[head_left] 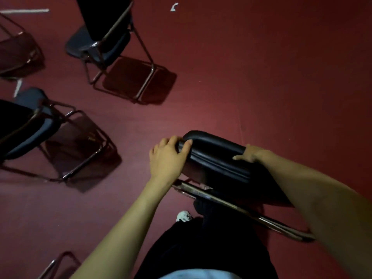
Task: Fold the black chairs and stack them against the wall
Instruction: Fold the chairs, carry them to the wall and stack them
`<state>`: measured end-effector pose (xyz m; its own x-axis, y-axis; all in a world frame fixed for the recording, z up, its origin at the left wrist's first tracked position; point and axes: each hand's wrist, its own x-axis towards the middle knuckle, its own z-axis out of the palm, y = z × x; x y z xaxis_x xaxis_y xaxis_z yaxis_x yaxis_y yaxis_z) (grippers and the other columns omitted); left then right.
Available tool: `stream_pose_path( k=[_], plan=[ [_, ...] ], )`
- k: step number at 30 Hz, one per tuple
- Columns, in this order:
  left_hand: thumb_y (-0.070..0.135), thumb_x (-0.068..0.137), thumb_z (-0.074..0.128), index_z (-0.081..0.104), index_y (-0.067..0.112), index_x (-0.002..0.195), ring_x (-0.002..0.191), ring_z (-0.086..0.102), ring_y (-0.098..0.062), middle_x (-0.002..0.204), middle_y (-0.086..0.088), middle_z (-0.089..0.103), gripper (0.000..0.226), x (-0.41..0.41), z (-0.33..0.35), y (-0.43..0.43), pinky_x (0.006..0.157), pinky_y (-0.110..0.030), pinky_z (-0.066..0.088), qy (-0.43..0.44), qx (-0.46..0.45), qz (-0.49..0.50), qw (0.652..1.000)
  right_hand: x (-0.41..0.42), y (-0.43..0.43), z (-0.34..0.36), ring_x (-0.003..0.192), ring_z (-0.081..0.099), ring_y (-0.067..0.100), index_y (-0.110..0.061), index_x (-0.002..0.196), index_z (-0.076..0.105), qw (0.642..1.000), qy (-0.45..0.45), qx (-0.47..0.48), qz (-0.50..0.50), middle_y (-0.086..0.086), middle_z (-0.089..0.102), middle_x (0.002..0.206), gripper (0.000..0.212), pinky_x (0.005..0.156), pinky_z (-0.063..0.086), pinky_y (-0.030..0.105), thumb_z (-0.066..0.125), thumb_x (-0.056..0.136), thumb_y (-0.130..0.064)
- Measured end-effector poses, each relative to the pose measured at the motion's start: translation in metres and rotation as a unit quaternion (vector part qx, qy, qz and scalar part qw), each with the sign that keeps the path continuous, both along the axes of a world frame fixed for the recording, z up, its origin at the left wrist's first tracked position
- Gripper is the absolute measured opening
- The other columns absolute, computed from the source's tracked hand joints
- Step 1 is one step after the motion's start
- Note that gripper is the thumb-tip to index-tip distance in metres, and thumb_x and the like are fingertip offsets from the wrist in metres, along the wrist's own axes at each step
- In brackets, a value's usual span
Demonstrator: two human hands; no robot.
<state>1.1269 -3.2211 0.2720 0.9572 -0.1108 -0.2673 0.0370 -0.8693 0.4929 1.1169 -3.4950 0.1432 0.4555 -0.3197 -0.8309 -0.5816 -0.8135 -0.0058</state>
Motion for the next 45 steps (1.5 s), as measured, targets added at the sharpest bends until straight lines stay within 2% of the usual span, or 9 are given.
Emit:
stream_pose_path(
  k=[5, 8, 11, 22, 29, 34, 37, 42, 45],
  plan=[
    [0.064, 0.09, 0.042, 0.023, 0.024, 0.151, 0.147, 0.006, -0.021, 0.156, -0.006, 0.017, 0.075, -0.054, -0.016, -0.005, 0.119, -0.047, 0.001, 0.026, -0.101, 0.151, 0.983, 0.001, 0.001, -0.002, 0.14, 0.028, 0.038, -0.004, 0.15, 0.012, 1.0, -0.007, -0.017, -0.013, 0.02, 0.022, 0.155, 0.097, 0.112, 0.03, 0.046, 0.057, 0.085, -0.06],
    [0.053, 0.089, 0.057, 0.01, 0.01, 0.154, 0.147, 0.0, -0.018, 0.159, 0.008, -0.009, 0.091, -0.07, -0.015, -0.013, 0.12, -0.039, 0.009, 0.097, -0.264, 0.269, 0.921, -0.002, 0.002, -0.006, 0.14, 0.027, 0.039, -0.006, 0.151, 0.011, 0.999, -0.019, -0.022, -0.021, 0.019, 0.021, 0.155, 0.097, 0.113, 0.028, 0.049, 0.059, 0.084, -0.059],
    [0.046, 0.088, 0.062, 0.002, 0.011, 0.154, 0.146, 0.003, -0.025, 0.158, 0.012, -0.017, 0.096, -0.065, -0.016, -0.021, 0.118, -0.042, 0.017, 0.105, -0.281, 0.294, 0.908, -0.002, 0.002, -0.01, 0.139, 0.029, 0.039, -0.008, 0.15, 0.015, 0.999, -0.023, -0.038, -0.031, 0.018, 0.024, 0.154, 0.098, 0.112, 0.028, 0.052, 0.059, 0.082, -0.063],
    [0.046, 0.085, 0.066, 0.002, 0.009, 0.152, 0.146, 0.001, -0.025, 0.159, -0.001, -0.013, 0.1, -0.069, -0.015, -0.041, 0.116, -0.038, 0.013, 0.039, -0.301, 0.304, 0.903, -0.03, -0.004, -0.006, 0.131, 0.04, 0.038, -0.006, 0.143, 0.03, 0.996, -0.034, -0.04, -0.077, 0.018, 0.038, 0.146, 0.088, 0.106, 0.037, 0.05, 0.061, 0.081, -0.061],
    [0.048, 0.081, 0.07, 0.004, 0.006, 0.15, 0.144, 0.014, -0.024, 0.153, -0.007, 0.012, 0.104, -0.103, -0.014, -0.086, 0.12, -0.044, 0.017, 0.046, -0.343, 0.412, 0.843, -0.07, -0.014, 0.008, 0.102, 0.062, 0.031, -0.003, 0.118, 0.058, 0.996, -0.071, -0.031, -0.037, 0.013, 0.064, 0.113, 0.065, 0.073, 0.045, 0.031, 0.055, 0.087, -0.06],
    [0.045, 0.086, 0.067, -0.019, 0.019, 0.152, 0.149, -0.005, -0.018, 0.161, -0.007, -0.013, 0.111, -0.152, -0.001, -0.1, 0.116, -0.032, 0.006, 0.067, -0.31, 0.414, 0.854, -0.096, 0.007, 0.025, 0.096, 0.063, 0.026, -0.007, 0.113, 0.061, 0.991, -0.08, -0.045, 0.097, 0.008, 0.066, 0.106, 0.065, 0.07, 0.043, 0.03, 0.045, 0.088, -0.065],
    [0.044, 0.083, 0.07, -0.02, 0.017, 0.151, 0.149, 0.004, -0.021, 0.161, -0.009, -0.01, 0.116, -0.162, 0.001, -0.089, 0.111, -0.025, 0.012, 0.049, -0.274, 0.405, 0.871, -0.114, 0.033, 0.031, 0.104, 0.061, 0.027, -0.008, 0.115, 0.06, 0.98, -0.101, -0.042, 0.167, 0.008, 0.065, 0.111, 0.069, 0.076, 0.041, 0.031, 0.038, 0.089, -0.068],
    [0.035, 0.081, 0.076, -0.016, 0.015, 0.152, 0.146, 0.019, -0.025, 0.16, -0.011, 0.003, 0.118, -0.17, 0.008, -0.065, 0.115, -0.032, 0.021, 0.012, -0.251, 0.392, 0.885, -0.141, 0.07, 0.028, 0.11, 0.059, 0.028, -0.006, 0.121, 0.056, 0.964, -0.142, -0.031, 0.221, 0.011, 0.062, 0.12, 0.078, 0.081, 0.042, 0.032, 0.027, 0.09, -0.071],
    [0.042, 0.067, 0.084, 0.011, 0.019, 0.151, 0.134, 0.042, -0.023, 0.149, -0.009, 0.035, 0.114, -0.191, 0.002, -0.05, 0.112, -0.041, 0.036, 0.004, -0.272, 0.414, 0.869, -0.148, 0.077, 0.024, 0.108, 0.06, 0.028, -0.007, 0.118, 0.057, 0.967, -0.128, -0.025, 0.22, 0.01, 0.063, 0.116, 0.082, 0.078, 0.041, 0.031, 0.033, 0.084, -0.077]
  ],
)
